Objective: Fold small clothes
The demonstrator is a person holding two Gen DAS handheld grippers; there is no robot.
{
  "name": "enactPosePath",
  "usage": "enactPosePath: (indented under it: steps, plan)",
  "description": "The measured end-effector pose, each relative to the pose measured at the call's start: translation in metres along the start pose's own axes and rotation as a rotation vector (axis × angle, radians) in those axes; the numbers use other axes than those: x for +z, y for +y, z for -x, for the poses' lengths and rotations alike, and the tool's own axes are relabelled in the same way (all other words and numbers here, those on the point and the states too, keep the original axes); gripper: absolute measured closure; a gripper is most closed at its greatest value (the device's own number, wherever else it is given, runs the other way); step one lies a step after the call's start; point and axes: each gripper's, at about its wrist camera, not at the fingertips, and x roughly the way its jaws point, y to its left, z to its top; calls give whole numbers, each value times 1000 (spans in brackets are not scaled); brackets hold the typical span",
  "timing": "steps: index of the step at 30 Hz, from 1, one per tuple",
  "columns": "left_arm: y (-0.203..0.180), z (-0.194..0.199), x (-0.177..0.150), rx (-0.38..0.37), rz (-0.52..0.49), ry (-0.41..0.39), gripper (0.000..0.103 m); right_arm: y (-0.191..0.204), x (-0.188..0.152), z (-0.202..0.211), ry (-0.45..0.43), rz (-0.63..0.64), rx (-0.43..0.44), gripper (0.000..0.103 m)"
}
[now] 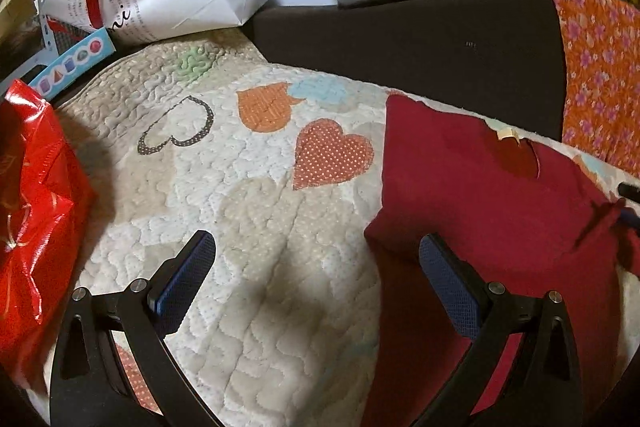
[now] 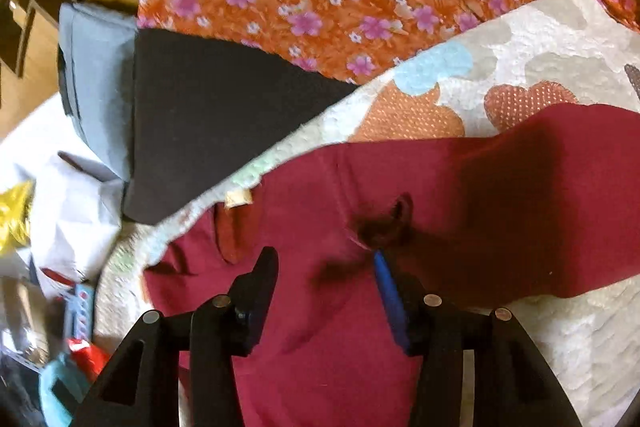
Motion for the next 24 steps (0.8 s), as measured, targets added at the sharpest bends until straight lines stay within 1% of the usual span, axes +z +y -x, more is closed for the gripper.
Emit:
enactPosePath:
  steps: [1, 3, 5, 6, 7, 8, 9, 11, 12, 14, 15, 16, 17, 18, 19, 20, 21, 22, 23, 24]
  plan:
    - [-1, -1, 1, -4, 2, -1, 1, 1, -1, 2, -10, 11, -16, 54]
    - [-4, -3, 1, -4, -7, -6, 1, -1, -3, -4, 6, 31, -82, 51]
    - [-6, -2, 1, 0, -15, -3, 1, -7, -6, -22, 72, 53, -115, 51]
    - [-6, -1, 1, -3, -15, -3, 1, -11, -8, -30, 101, 62, -108, 59]
    - [-6, 0, 1, -4, -16, -4, 1, -12, -10, -34, 106, 79, -94, 76]
    - [-6, 0, 1, 4, -19, -6, 1, -10, -12, -33, 93, 110, -99, 84]
    - [-5, 1, 2, 9, -17, -7, 1, -6, -13, -30, 66, 140, -112, 95]
    - [-1, 0, 3, 10, 2, -7, 1, 10, -9, -15, -12, 215, -73, 96]
    - [0, 0, 4, 8, 14, -8, 1, 19, -6, -8, -46, 249, -70, 96]
    - [1, 0, 4, 10, 23, -17, 1, 38, 2, 8, -157, 332, -75, 96]
    - [0, -1, 4, 12, 19, -18, 1, 42, 5, 11, -194, 350, -76, 96]
    - [-2, -2, 3, 12, 13, -14, 1, 44, 9, 11, -220, 359, -85, 96]
    - [-4, -3, 2, 9, 3, -6, 1, 42, 11, 3, -228, 374, -127, 96]
    - [-5, -5, 1, 6, -6, -1, 1, 39, 11, -5, -206, 381, -169, 95]
    - [-7, -6, 0, 7, -14, 4, 1, 30, 13, -21, -131, 370, -224, 94]
    - [-8, -7, -1, 9, -23, 11, 1, 16, 15, -40, 1, 318, -277, 94]
    - [-9, -7, -1, 7, -26, 15, 1, 5, 17, -46, 72, 265, -285, 94]
    - [-9, -6, -1, 3, -26, 16, 1, -1, 14, -43, 69, 238, -266, 93]
    - [-8, -6, -1, 2, -23, 14, 1, -5, 11, -31, 20, 220, -250, 91]
    - [-8, -5, -1, 2, -21, 9, 1, -3, 9, -23, -12, 222, -262, 89]
